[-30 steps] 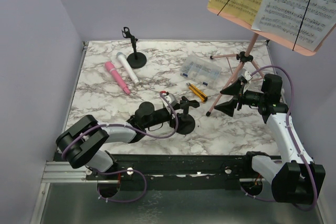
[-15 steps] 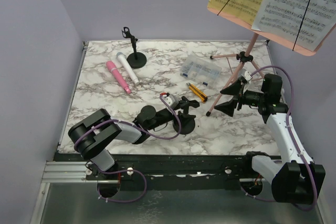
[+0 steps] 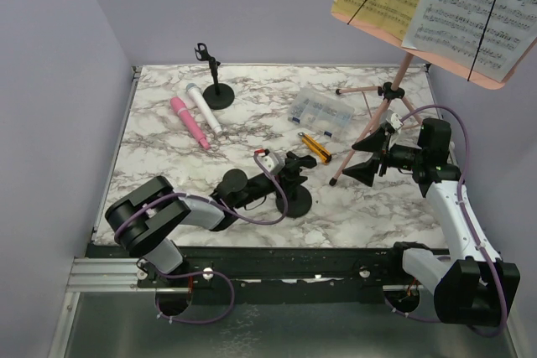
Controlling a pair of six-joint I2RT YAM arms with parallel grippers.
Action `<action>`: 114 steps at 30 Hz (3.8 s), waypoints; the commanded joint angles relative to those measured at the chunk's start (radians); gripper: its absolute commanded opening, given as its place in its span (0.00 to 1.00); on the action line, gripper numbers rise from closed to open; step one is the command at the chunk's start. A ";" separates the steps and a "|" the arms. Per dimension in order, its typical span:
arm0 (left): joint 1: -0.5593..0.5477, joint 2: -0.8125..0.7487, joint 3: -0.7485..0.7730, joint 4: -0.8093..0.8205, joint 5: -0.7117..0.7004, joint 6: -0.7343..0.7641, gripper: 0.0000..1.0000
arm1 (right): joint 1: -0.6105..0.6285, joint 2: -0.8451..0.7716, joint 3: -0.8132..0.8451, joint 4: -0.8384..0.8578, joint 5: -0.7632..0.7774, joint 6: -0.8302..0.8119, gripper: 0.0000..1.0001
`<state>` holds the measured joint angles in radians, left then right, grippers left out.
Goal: Pack up the instrument practice props
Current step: Pick up the microphone stand at the center of the board, then place the microphone stand at the center of the board.
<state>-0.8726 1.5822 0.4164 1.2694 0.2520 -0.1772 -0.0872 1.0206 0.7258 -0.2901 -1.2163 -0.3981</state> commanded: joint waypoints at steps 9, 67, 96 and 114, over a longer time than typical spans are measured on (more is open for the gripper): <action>0.034 -0.260 0.009 -0.247 -0.093 0.112 0.00 | -0.006 -0.006 -0.012 -0.015 0.020 -0.020 1.00; 0.812 -0.091 0.303 -0.472 -0.828 -0.013 0.00 | -0.006 -0.025 -0.015 -0.018 0.017 -0.029 1.00; 0.905 0.345 0.665 -0.409 -0.864 0.093 0.18 | -0.006 -0.013 -0.018 -0.019 0.029 -0.034 1.00; 0.903 0.198 0.604 -0.461 -0.848 0.070 0.99 | -0.005 -0.021 -0.022 -0.016 0.040 -0.036 1.00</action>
<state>0.0261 1.8957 1.0584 0.8200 -0.5873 -0.0792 -0.0872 1.0080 0.7181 -0.2905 -1.1976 -0.4202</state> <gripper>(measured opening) 0.959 0.997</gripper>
